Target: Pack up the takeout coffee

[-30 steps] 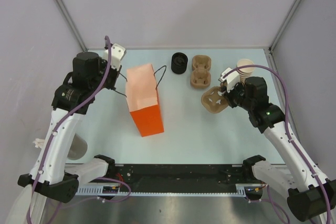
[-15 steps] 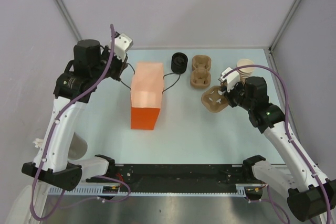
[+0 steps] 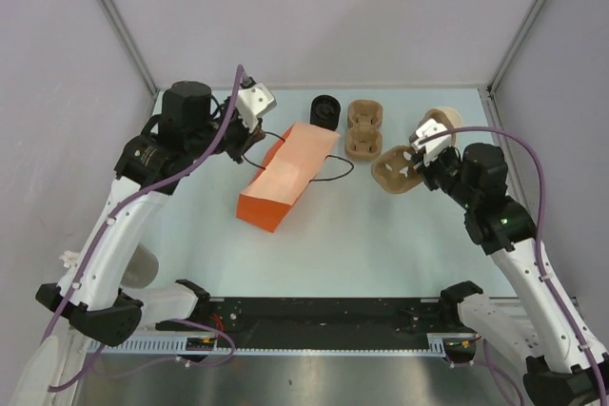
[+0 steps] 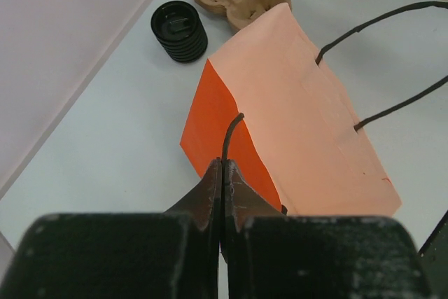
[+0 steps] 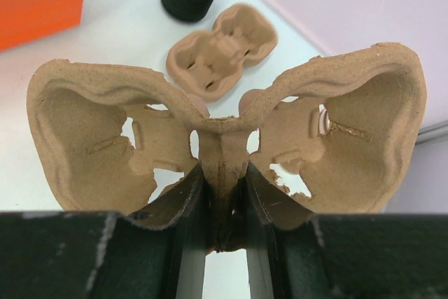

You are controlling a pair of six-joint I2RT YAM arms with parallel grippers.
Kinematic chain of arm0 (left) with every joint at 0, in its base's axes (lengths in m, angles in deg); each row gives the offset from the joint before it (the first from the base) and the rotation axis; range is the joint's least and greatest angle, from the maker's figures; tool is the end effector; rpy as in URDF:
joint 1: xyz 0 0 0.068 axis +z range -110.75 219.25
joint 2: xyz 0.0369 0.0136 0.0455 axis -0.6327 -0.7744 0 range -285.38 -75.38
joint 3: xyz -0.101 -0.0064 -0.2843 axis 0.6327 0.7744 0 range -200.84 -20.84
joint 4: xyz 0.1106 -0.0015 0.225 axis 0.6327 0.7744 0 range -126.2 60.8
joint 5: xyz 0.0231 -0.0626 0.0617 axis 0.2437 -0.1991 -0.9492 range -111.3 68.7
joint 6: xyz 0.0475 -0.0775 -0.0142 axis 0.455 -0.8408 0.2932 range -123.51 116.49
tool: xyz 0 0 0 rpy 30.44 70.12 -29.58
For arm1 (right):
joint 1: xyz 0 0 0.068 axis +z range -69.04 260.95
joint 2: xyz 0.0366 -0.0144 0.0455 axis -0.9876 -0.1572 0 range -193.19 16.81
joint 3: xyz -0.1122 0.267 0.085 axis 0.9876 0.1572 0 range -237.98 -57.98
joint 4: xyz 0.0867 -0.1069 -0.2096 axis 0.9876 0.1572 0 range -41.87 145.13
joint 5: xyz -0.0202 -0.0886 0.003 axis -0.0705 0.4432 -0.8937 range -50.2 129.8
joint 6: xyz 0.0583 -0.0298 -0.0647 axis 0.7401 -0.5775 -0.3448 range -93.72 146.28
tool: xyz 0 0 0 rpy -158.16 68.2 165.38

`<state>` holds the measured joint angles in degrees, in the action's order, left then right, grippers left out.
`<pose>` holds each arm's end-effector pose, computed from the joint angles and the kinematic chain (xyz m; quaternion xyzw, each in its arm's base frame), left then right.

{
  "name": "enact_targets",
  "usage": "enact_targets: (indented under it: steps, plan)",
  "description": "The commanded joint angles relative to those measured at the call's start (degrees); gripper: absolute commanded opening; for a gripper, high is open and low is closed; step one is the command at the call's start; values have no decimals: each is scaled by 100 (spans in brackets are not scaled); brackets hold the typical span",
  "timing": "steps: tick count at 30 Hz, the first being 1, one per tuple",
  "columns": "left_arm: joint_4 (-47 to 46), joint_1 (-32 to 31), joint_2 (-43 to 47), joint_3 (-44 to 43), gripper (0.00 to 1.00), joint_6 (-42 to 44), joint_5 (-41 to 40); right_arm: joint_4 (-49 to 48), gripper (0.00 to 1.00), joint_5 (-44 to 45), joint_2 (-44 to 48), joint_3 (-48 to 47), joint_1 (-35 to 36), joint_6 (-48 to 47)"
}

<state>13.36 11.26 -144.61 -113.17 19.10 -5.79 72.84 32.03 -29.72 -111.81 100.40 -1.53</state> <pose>0.2056 -0.1343 0.4666 0.4243 0.7312 -0.1391 0.5158 0.1760 0.0739 0.3694 -0.3590 0.7207 0.0114 0.5930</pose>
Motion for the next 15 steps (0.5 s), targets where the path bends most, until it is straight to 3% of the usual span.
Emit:
enact_targets:
  steps: [1,11,15]
  plan:
    - [-52,-154,77,32,0,103,172,-195,28,39,205,-646,60,-189]
    - [-122,-190,-46,-100,0,-116,154,-571,28,-585,-497,-1929,367,557]
    - [-52,-198,-169,-311,0,-187,180,-809,28,-744,-902,-2237,822,786]
